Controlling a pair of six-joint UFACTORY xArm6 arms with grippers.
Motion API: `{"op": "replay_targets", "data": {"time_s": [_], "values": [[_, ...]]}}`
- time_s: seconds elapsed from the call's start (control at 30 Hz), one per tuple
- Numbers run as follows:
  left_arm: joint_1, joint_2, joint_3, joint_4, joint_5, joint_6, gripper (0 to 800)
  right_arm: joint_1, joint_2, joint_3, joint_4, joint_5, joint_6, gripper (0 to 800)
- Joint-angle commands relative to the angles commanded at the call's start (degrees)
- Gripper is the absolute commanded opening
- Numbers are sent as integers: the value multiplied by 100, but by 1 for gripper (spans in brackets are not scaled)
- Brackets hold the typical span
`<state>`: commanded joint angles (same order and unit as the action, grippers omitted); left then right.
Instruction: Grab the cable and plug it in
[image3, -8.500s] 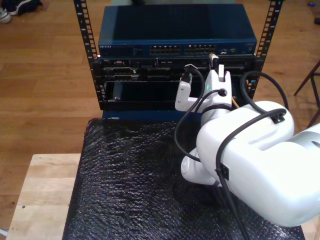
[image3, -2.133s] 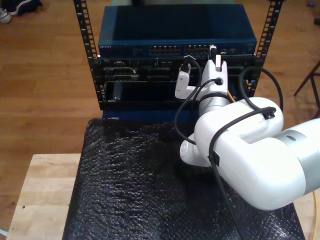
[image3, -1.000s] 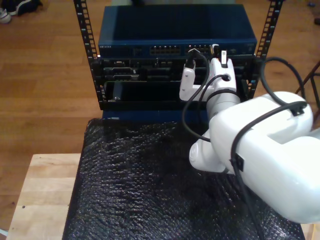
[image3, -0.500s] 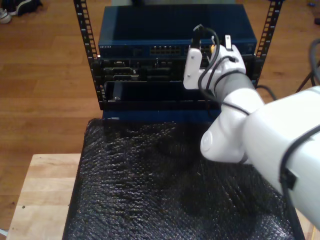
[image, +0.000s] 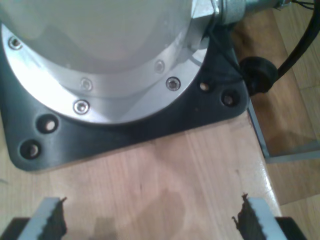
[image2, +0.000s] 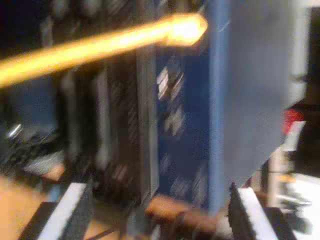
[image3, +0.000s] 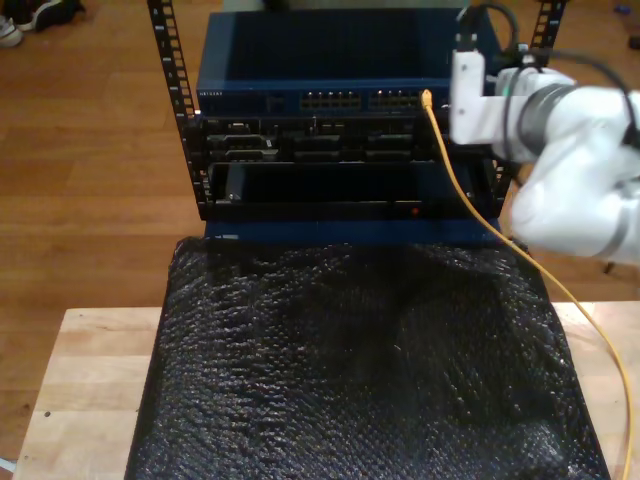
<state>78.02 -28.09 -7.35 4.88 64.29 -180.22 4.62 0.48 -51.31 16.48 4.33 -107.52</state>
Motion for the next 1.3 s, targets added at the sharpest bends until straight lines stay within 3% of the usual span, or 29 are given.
{"op": "replay_targets", "data": {"time_s": [0.33,0.57,1.03,1.3], "values": [[0,9,0,0,0,0,800,-1134,-659,-9,-44,2708,-1776,789],[9,9,0,0,0,0,800,-2374,-1037,-9,-35,4176,-3103,793],[0,9,0,0,0,0,800,-5046,-1802,79,-105,5934,-4510,793],[0,9,0,0,0,0,800,-5960,-2611,1011,-1125,6347,-4659,793]]}}
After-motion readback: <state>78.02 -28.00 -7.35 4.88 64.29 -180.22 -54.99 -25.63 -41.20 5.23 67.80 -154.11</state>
